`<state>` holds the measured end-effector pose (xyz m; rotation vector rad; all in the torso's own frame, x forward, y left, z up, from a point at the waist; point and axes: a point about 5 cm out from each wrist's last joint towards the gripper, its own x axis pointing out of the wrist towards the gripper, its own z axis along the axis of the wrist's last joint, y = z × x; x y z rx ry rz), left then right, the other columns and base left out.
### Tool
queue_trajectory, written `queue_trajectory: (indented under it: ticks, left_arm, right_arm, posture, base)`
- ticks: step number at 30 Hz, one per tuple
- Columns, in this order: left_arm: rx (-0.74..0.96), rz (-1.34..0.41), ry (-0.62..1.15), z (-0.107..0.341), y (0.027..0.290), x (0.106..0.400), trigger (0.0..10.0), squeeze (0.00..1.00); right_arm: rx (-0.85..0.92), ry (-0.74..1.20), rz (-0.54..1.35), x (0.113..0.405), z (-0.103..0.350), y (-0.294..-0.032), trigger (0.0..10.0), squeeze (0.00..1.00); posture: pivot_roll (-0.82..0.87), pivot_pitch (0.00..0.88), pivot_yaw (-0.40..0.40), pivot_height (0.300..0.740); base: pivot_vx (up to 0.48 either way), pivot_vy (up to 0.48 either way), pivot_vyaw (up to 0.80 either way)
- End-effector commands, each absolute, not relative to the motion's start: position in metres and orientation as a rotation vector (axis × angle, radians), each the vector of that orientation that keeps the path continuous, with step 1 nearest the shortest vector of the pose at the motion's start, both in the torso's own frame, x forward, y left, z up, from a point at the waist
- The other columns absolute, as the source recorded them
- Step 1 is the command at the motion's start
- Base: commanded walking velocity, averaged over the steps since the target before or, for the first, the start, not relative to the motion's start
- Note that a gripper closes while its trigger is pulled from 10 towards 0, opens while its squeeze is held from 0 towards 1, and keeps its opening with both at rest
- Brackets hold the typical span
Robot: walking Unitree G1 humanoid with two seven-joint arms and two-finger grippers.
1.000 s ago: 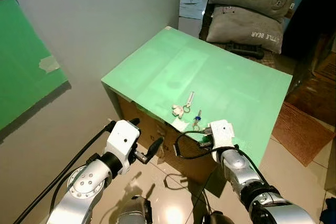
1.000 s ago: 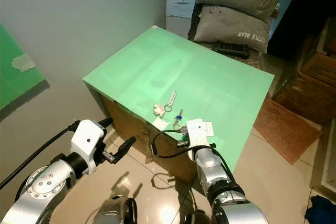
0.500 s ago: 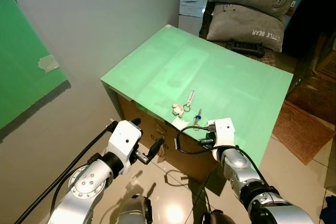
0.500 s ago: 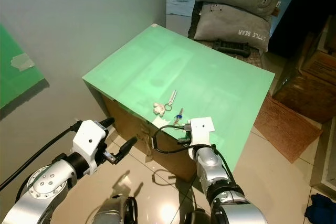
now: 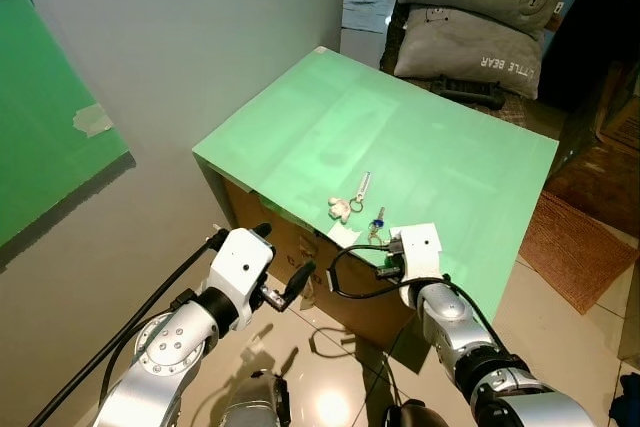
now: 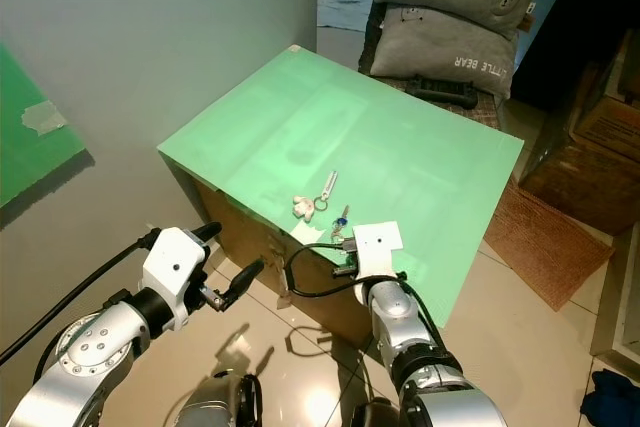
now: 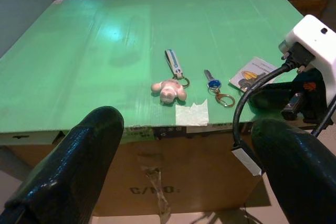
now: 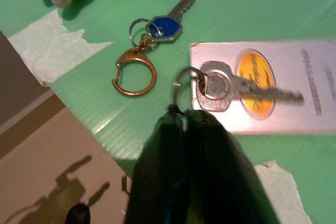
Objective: Hang keys on a hook
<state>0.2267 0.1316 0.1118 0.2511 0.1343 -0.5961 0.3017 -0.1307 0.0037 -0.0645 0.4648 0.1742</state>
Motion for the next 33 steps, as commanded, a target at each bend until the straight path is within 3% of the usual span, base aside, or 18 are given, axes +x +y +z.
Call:
queue_trajectory:
  ticks: [1,13,14,15,16,33]
  left_arm:
    - [0.260,-0.604,0.144,0.109,0.132,0.226,10.0,0.00]
    - [0.264,-0.610,0.139,0.109,0.131,0.227,10.0,0.00]
    - [0.265,-0.610,0.139,0.109,0.131,0.227,10.0,0.00]
    - [0.265,-0.610,0.139,0.109,0.131,0.227,10.0,0.00]
    - [0.266,-0.610,0.139,0.109,0.131,0.227,10.0,0.00]
    - [0.270,-0.605,0.144,0.108,0.133,0.227,10.0,0.00]
  right_arm:
    - [-0.076,0.499,0.165,0.296,-0.003,-0.132,10.0,1.00]
    - [-0.102,0.495,0.142,0.293,-0.005,-0.135,10.0,1.00]
    - [-0.109,0.489,0.143,0.294,-0.004,-0.135,10.0,0.47]
    - [-0.109,0.489,0.143,0.294,-0.004,-0.135,10.0,0.47]
    - [-0.119,0.480,0.145,0.296,-0.002,-0.134,10.0,0.00]
    - [-0.188,0.415,0.146,0.310,0.013,-0.137,10.0,0.00]
  posture:
    - [0.19,0.171,0.020,0.703]
    - [0.20,0.171,0.024,0.703]
    - [0.20,0.171,0.025,0.703]
    - [0.20,0.171,0.025,0.703]
    - [0.20,0.171,0.026,0.703]
    - [0.21,0.179,0.024,0.703]
  base:
    - [0.000,0.000,0.00]
    - [0.000,0.000,0.00]
    - [0.000,0.000,0.00]
    - [0.000,0.000,0.00]
    - [0.000,0.000,0.00]
    - [0.000,0.000,0.00]
